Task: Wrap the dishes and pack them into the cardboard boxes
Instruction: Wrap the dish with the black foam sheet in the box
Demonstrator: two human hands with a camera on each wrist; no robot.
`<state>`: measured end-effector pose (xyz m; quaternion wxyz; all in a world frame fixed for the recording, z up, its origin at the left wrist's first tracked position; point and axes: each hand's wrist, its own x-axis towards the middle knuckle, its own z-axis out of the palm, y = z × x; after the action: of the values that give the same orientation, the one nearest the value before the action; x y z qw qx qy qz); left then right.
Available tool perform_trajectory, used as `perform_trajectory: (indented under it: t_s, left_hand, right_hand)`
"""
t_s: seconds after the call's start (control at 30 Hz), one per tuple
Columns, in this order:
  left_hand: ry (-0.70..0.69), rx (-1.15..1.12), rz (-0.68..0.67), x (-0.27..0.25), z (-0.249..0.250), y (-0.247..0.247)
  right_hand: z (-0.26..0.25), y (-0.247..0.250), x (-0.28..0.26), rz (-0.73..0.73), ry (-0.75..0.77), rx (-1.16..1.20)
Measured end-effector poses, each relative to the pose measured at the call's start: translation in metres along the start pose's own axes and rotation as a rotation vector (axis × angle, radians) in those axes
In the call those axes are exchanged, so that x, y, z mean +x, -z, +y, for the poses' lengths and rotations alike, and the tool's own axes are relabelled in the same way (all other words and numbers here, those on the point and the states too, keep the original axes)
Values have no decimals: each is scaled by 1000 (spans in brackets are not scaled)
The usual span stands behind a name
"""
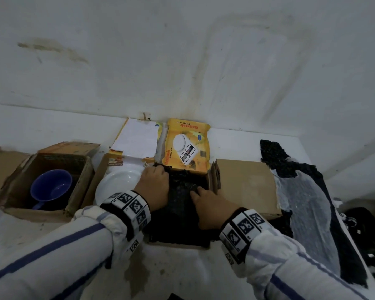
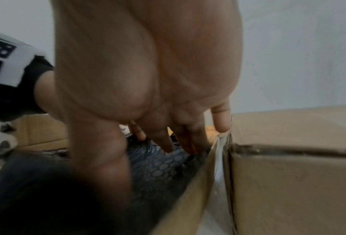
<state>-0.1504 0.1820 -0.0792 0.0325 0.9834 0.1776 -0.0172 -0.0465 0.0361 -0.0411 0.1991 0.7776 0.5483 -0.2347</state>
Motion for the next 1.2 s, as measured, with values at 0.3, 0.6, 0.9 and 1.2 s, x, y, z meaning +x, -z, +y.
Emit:
perform_trajectory:
  t_s: [0.3, 0.6, 0.9, 1.2]
  left_hand:
    - [-87, 313, -647, 2, 1, 20]
    - [-134, 402, -521, -5, 16, 4]
    - [-128, 141, -474, -18, 4, 13]
    - [-2, 174, -418, -23, 0, 12]
  right_hand:
    - [-12, -13, -2, -67, -73, -231]
    - [-22, -17, 5, -54, -105, -149]
    - [-13, 21, 15, 42, -187, 293]
    - [-10, 14, 36, -38, -265, 471]
